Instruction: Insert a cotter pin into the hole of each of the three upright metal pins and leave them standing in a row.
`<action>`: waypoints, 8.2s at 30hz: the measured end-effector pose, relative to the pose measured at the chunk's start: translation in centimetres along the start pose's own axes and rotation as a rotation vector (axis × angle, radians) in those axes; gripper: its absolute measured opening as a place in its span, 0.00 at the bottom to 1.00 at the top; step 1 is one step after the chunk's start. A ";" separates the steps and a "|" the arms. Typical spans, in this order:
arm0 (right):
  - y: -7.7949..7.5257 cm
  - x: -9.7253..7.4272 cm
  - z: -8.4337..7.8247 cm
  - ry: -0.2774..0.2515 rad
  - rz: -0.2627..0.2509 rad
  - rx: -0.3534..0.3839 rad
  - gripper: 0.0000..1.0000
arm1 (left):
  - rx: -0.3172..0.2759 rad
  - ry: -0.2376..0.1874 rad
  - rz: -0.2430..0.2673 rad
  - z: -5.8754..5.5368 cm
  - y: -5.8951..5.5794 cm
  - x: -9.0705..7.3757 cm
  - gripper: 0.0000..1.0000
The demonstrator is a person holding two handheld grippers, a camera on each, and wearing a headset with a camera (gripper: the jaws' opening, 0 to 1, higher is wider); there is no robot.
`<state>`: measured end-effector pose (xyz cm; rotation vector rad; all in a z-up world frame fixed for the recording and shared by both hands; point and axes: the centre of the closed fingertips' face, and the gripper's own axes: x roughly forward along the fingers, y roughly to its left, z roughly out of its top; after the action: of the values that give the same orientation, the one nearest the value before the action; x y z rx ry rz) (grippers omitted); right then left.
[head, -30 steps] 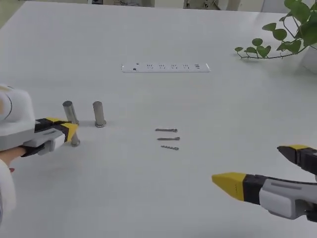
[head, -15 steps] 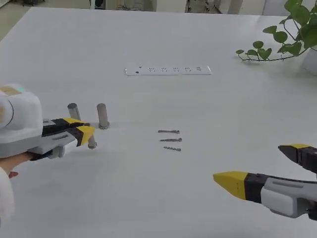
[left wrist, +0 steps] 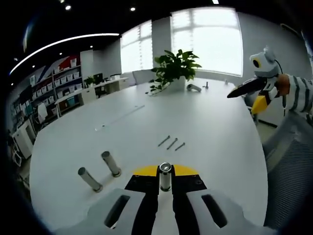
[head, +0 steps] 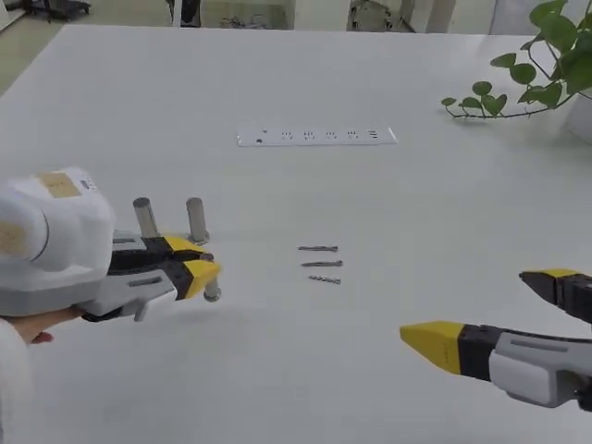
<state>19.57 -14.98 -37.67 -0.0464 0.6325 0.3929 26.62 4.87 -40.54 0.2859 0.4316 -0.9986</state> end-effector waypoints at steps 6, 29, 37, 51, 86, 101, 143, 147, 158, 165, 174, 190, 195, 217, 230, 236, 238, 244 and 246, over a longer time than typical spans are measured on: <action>0.2 -0.1 -0.1 0.007 0.005 -0.002 0.88 | 0.010 0.007 -0.050 -0.2 -1.4 0.4 0.05; 0.5 0.2 -0.5 0.024 0.002 0.005 0.90 | 0.100 0.045 -0.221 -1.9 -6.0 1.6 0.05; 0.5 0.2 -0.6 0.028 0.003 0.002 0.90 | 0.103 0.061 -0.248 -2.6 -6.6 1.8 0.05; 0.6 0.1 -0.6 0.026 0.010 -0.002 0.90 | 0.113 0.060 -0.245 -2.9 -6.9 1.5 0.05; 1.4 0.3 -0.2 0.020 0.042 -0.024 0.89 | -0.106 -0.028 -0.114 -1.6 -6.1 -1.9 0.67; 1.8 0.8 0.2 0.016 0.069 -0.041 0.88 | -0.237 -0.011 -0.025 -3.8 -6.2 -4.3 0.99; 1.3 5.6 1.0 0.216 0.222 -0.295 0.74 | -0.420 0.000 0.139 -6.1 -6.6 -7.2 0.99; 1.8 6.3 1.2 0.245 0.253 -0.347 0.70 | -0.423 -0.002 0.144 -6.1 -6.7 -7.4 0.99; 2.8 8.0 0.8 0.320 0.329 -0.468 0.53 | -0.428 -0.008 0.150 -6.1 -6.7 -7.5 0.99; 3.5 9.5 0.6 0.349 0.357 -0.537 0.47 | -0.467 -0.052 0.146 -5.1 -6.4 -7.6 0.96; 4.7 11.3 0.6 0.408 0.416 -0.679 0.36 | -0.438 -0.030 0.147 -5.2 -6.3 -7.7 0.96; 4.6 14.8 -0.3 0.509 0.467 -0.750 0.18 | -0.447 -0.002 0.108 -6.3 -7.5 -7.4 0.95; 4.0 15.7 -0.7 0.544 0.461 -0.770 0.14 | -0.441 0.004 0.107 -6.4 -7.5 -7.3 0.95; 2.5 17.4 -2.7 0.651 0.444 -0.848 0.06 | -0.437 0.037 0.105 -7.0 -7.9 -7.3 0.93; 2.4 17.8 -2.3 0.617 0.451 -0.917 0.00 | -0.438 0.029 0.108 -6.9 -8.0 -7.3 0.93; 2.4 17.6 -2.3 0.593 0.448 -0.860 0.00 | -0.437 0.030 0.106 -6.9 -8.2 -7.3 0.92; 2.8 17.5 -2.1 0.565 0.456 -0.824 0.00 | -0.433 0.030 0.111 -6.8 -8.1 -7.4 0.92; 3.2 15.9 -0.6 0.481 0.455 -0.820 0.00 | -0.444 0.002 0.126 -6.3 -7.7 -7.9 0.92; 3.8 15.2 0.1 0.432 0.475 -0.820 0.00 | -0.481 -0.040 0.117 -5.6 -7.6 -7.9 0.90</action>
<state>29.37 -6.20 -46.11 -0.7908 0.8716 1.1046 15.19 9.18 -41.97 -0.1406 0.5961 -0.7570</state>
